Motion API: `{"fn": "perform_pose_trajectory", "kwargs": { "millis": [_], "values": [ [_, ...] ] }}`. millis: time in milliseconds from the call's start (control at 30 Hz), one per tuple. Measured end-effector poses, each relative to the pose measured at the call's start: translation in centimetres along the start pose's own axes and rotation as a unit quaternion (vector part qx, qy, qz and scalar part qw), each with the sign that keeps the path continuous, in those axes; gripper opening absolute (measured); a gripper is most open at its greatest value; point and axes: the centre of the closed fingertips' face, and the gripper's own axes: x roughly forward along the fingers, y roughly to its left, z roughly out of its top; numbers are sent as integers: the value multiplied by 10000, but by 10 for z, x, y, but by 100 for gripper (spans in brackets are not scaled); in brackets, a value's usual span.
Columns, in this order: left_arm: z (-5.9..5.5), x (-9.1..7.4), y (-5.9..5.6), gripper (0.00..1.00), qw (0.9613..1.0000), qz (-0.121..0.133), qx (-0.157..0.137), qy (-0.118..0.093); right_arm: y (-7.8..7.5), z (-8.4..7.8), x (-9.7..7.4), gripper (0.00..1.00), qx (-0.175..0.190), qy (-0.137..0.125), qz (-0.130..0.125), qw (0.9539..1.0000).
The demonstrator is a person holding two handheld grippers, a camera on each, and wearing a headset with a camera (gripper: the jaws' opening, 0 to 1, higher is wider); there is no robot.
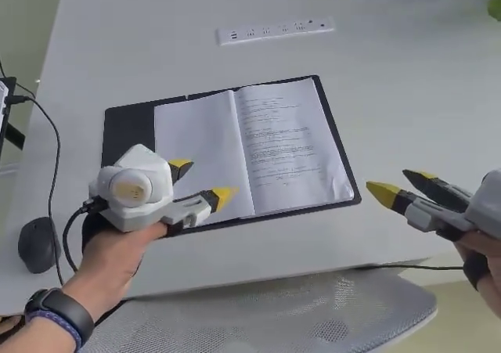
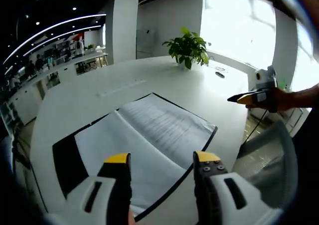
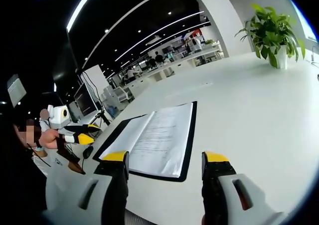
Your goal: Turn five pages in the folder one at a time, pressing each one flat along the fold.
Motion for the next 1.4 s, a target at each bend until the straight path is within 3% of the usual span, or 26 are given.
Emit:
{"fn": "perform_pose_trajectory", "kwargs": {
  "millis": [167, 367, 633, 767, 933, 1233, 1400],
  "values": [
    [9, 22, -23, 47, 9993, -304, 216, 45, 0, 0, -1, 56, 46, 1, 4, 10000],
    [16, 59, -41, 43, 9980, -525, 329, 76, -2, -1, -2, 56, 80, 4, 1, 10000],
    [21, 101, -70, 42, 9977, -636, 183, 109, -6, 0, -3, 57, 29, -19, -34, 10000],
    [14, 125, -88, 42, 9974, -678, 73, 215, -7, -2, -2, 58, -100, 85, -20, 9999],
    [2, 148, -102, 42, 9971, -677, -46, 338, -8, -3, -2, 58, -120, 126, 11, 9998],
    [-5, 169, -125, 36, 9967, -654, -272, 407, -15, -7, -8, 58, 6, 137, 27, 9999],
    [-12, 178, -128, 33, 9970, -544, -284, 478, -16, -9, -10, 58, 62, 147, 33, 9999]
  ]
}}
